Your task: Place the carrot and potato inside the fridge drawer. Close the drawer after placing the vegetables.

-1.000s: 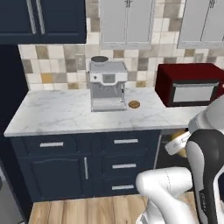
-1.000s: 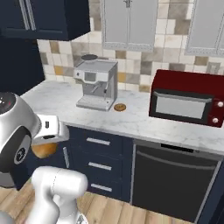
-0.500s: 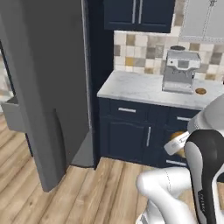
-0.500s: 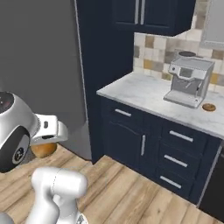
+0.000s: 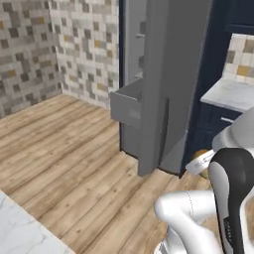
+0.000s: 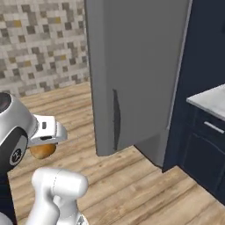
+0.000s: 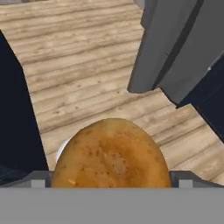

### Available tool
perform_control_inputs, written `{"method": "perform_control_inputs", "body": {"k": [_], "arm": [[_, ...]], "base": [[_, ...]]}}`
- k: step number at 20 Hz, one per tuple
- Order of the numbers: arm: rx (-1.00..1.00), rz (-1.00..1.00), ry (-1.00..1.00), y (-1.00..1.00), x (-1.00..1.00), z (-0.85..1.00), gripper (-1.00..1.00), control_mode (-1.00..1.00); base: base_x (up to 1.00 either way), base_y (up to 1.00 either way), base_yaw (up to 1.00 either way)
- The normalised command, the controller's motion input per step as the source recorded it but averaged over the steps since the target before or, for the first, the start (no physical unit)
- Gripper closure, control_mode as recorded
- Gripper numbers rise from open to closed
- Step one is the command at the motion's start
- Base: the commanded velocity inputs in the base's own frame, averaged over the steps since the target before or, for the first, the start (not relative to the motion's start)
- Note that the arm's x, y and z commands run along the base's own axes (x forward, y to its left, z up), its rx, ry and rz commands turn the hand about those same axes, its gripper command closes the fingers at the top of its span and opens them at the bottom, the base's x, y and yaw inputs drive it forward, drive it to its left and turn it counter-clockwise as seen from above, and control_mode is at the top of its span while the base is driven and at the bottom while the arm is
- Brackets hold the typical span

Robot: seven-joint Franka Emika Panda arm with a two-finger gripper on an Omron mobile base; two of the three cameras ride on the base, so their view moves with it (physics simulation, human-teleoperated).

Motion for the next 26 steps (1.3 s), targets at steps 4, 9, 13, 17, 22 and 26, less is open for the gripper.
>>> {"method": "perform_control_inputs", "body": {"k": [4, 9, 13, 17, 22, 26], "arm": [[0.00, 0.00, 0.00, 0.00, 0.00, 0.00, 1.00, 1.00], [0.00, 0.00, 0.00, 0.00, 0.00, 0.00, 1.00, 1.00], [0.00, 0.00, 0.00, 0.00, 0.00, 0.00, 1.00, 1.00], [0.00, 0.00, 0.00, 0.00, 0.00, 0.00, 1.00, 1.00], [0.00, 0.00, 0.00, 0.00, 0.00, 0.00, 1.00, 1.00], [0.00, 0.00, 0.00, 0.00, 0.00, 0.00, 1.00, 1.00]], "base": [[0.50, 0.54, 0.53], [0.81, -0.05, 0.42], [0.86, -0.06, 0.36], [0.99, -0.04, 0.12], [1.00, 0.00, -0.02], [0.88, 0.00, -0.35]]}}
